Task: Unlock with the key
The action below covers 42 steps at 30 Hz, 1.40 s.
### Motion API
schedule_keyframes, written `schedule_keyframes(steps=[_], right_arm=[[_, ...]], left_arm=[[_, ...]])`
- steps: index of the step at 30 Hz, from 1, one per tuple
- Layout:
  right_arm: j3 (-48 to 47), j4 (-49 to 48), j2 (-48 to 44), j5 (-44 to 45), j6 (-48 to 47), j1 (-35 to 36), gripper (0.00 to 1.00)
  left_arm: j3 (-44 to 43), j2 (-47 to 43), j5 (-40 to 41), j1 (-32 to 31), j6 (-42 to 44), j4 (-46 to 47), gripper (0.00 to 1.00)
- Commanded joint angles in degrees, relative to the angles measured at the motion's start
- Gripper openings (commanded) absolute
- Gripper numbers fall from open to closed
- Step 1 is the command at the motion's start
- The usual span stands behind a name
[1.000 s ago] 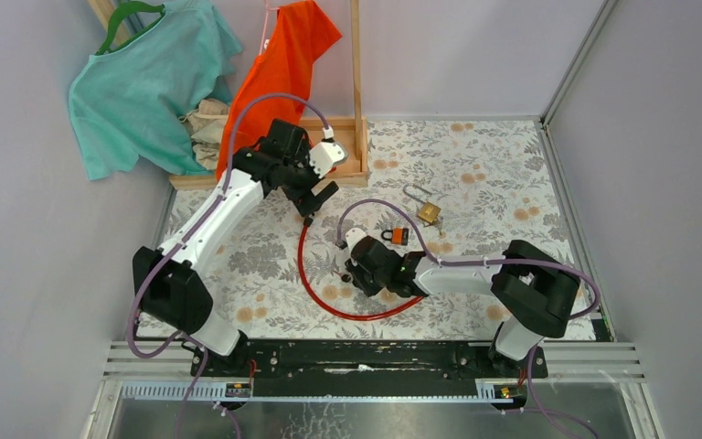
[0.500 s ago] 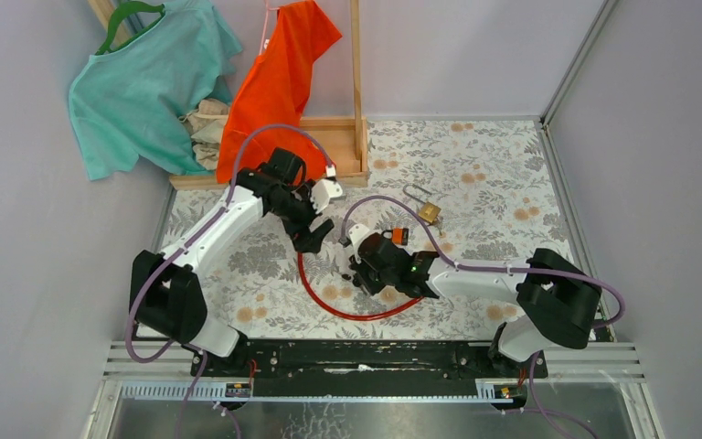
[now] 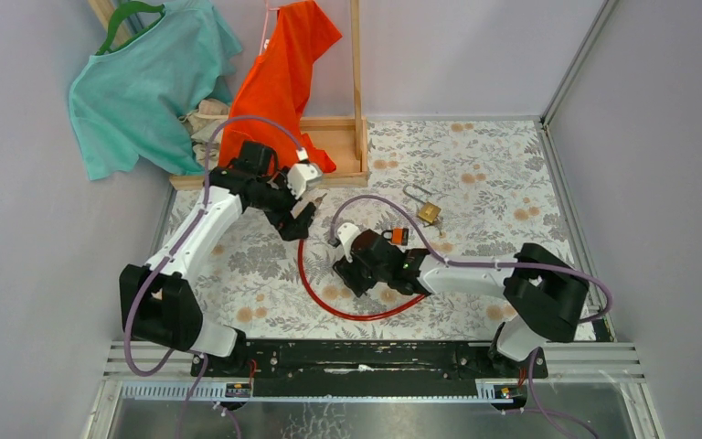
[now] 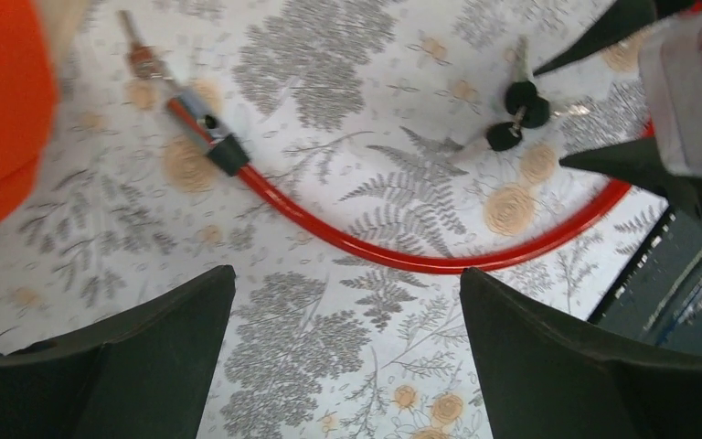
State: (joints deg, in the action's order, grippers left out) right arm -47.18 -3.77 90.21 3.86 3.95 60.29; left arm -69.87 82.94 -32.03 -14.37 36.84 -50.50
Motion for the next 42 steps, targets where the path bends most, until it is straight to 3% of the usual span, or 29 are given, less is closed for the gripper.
schedule_keyframes(steps=[1, 13, 23, 29, 33, 42], right_arm=[[-5.46, -1.38, 4.30, -1.33, -4.83, 0.35, 0.64], [-9.32, 1.29, 11.41, -1.20, -6.48, 0.40, 0.47], [-9.04, 1.63, 9.91, -0.49, -6.12, 0.40, 0.01], [-7.53, 0.28, 6.92, -1.04, -4.39, -0.19, 0.00], [-4.80, -2.12, 3.15, -6.02, -1.78, -2.62, 0.00], [-1.92, -3.21, -8.56, -33.33, 3.37, -9.83, 0.00]], left_arm=[[-2.96, -2.84, 1.61, 3.29, -3.46, 4.13, 1.00], [-4.33, -4.01, 2.63, 5.75, -3.05, 2.38, 1.00], [-5.29, -1.66, 0.23, 5.82, -2.76, -0.73, 1.00], [-4.93, -1.25, -2.63, 5.85, -1.66, -2.57, 0.99], [-3.75, -1.05, -6.48, 5.85, 1.14, -5.07, 0.98], [-3.73, -2.21, -21.78, 5.85, 20.54, -20.63, 0.96]])
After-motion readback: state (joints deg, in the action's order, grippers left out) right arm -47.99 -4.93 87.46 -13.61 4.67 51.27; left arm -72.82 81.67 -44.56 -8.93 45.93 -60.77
